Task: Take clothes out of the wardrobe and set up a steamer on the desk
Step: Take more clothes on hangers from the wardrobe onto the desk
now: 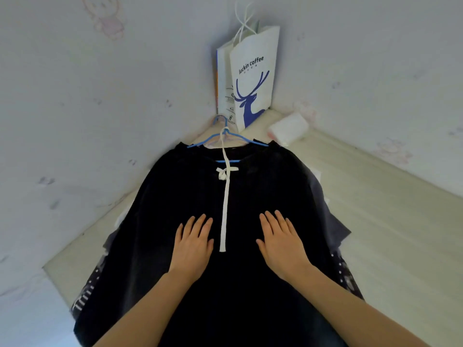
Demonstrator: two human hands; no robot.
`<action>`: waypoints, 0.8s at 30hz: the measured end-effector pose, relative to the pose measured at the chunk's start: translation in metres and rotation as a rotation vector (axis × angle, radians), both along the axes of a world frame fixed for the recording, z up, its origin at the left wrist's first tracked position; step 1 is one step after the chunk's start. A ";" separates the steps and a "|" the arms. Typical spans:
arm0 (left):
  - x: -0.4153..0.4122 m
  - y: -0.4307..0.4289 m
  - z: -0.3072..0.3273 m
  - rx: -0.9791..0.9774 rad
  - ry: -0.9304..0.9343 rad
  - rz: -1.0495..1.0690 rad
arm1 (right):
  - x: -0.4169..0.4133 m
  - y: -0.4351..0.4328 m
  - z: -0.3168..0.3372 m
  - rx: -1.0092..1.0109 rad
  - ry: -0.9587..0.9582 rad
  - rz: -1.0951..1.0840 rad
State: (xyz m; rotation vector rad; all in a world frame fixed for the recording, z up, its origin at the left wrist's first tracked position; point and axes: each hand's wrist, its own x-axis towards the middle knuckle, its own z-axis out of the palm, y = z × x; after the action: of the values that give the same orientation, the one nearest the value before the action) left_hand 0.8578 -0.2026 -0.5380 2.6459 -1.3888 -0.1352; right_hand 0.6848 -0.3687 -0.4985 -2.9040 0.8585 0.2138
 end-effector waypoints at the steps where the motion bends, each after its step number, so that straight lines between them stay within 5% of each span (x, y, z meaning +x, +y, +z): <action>1: -0.011 0.012 0.001 0.011 0.016 -0.015 | -0.011 0.014 0.002 0.021 0.012 -0.003; 13: -0.134 0.140 0.007 0.031 0.037 -0.181 | -0.135 0.184 0.003 0.037 0.030 -0.211; 24: -0.216 0.172 0.046 -0.169 0.206 -0.324 | -0.243 0.272 0.026 0.068 -0.058 -0.508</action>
State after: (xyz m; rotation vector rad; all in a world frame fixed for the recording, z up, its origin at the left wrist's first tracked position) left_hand 0.6414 -0.0305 -0.4917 2.1871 -1.6629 -0.3026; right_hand 0.4419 -0.0963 -0.4721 -2.5088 1.4971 0.1083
